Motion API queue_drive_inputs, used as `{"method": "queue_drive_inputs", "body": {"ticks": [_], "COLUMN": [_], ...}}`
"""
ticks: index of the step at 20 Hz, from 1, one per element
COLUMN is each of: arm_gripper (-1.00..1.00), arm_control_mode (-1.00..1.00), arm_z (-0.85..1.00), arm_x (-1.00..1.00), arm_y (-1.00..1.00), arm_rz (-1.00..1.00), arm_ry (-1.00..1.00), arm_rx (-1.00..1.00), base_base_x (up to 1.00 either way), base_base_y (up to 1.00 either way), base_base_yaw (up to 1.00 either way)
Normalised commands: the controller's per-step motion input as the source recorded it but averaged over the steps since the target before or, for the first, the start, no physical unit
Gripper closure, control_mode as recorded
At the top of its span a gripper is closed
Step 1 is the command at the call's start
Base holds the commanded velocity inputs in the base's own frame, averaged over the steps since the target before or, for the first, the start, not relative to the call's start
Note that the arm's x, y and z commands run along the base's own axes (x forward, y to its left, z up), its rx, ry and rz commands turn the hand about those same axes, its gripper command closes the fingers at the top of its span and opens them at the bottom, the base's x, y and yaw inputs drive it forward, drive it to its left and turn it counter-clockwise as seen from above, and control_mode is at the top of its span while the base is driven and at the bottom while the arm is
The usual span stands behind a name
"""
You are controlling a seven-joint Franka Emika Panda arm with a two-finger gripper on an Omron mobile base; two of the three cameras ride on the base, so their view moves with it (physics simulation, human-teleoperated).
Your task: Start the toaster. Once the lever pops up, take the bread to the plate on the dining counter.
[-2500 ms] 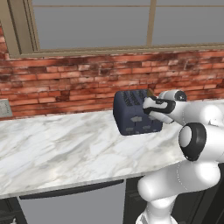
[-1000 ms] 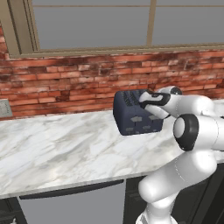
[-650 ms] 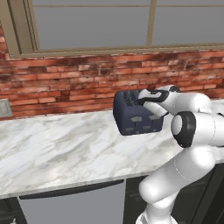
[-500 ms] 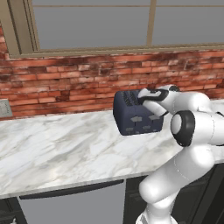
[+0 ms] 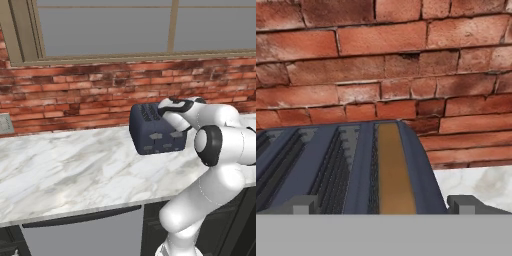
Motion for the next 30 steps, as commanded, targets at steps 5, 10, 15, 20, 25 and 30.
{"method": "queue_drive_inputs", "body": {"ticks": [5,10,15,20,25,30], "arm_gripper": [-1.0,-1.0,1.0,1.0,1.0,1.0], "arm_control_mode": [-1.0,-1.0,-1.0,-1.0,-1.0,-1.0], "arm_z": [0.0,0.0,0.0,0.0,0.0,0.0], "arm_x": [0.0,0.0,0.0,0.0,0.0,0.0], "arm_y": [0.0,0.0,0.0,0.0,0.0,0.0], "arm_rz": [0.0,0.0,0.0,0.0,0.0,0.0], "arm_ry": [0.0,0.0,0.0,0.0,0.0,-0.02], "arm_rx": [0.0,0.0,0.0,0.0,0.0,0.0], "base_base_x": [0.0,0.0,0.0,0.0,0.0,0.0], "base_base_y": [0.0,0.0,0.0,0.0,0.0,0.0], "base_base_yaw": [0.0,0.0,0.0,0.0,0.0,0.0]}}
